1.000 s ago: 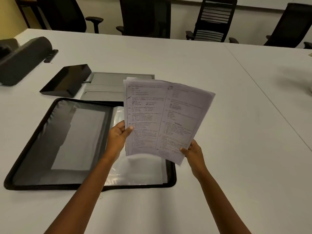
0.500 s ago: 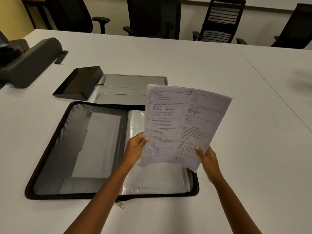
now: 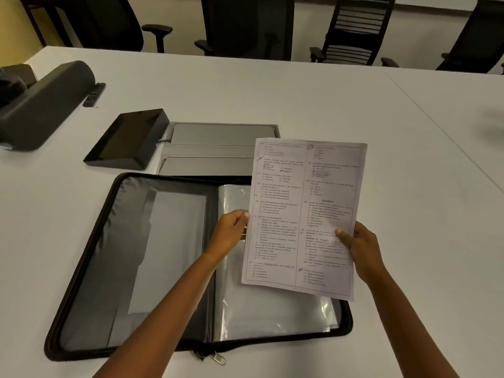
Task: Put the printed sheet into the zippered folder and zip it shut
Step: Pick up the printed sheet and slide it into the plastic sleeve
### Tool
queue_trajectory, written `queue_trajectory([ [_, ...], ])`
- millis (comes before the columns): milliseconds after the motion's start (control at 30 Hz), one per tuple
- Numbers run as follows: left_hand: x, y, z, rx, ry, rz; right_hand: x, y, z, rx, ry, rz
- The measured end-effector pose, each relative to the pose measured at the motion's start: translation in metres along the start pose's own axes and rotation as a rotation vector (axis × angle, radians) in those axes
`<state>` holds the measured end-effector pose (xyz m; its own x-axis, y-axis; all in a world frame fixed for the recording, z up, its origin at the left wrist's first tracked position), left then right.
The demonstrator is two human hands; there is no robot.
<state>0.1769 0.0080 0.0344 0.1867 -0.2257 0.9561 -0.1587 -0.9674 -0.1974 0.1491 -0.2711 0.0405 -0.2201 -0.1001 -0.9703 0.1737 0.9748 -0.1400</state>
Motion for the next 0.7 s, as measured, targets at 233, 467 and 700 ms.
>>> queue_trajectory([
  [233, 0.004, -0.026, 0.029, 0.127, 0.069, 0.614, 0.015, -0.026, 0.016, 0.183, 0.088, 0.135],
  [467, -0.008, -0.012, 0.073, -0.033, 0.043, 1.025, 0.027, -0.040, 0.027, 0.259, 0.124, 0.137],
  [700, -0.032, 0.002, 0.098, -0.220, -0.050, 1.112, 0.031, -0.038, 0.041, 0.243, 0.132, 0.076],
])
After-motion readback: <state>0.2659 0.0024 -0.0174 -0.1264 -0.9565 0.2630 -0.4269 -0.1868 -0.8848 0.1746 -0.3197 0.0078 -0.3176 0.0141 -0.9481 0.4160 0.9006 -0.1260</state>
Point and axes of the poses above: each hand's wrist, its own z-axis towards the middle knuckle, its own y-axis out of the palm, x = y × z, the point moved 9 cm from there along z, towards the middle knuckle, and after that the axes turned 3 degrees about -x, right-handed, at the moved point
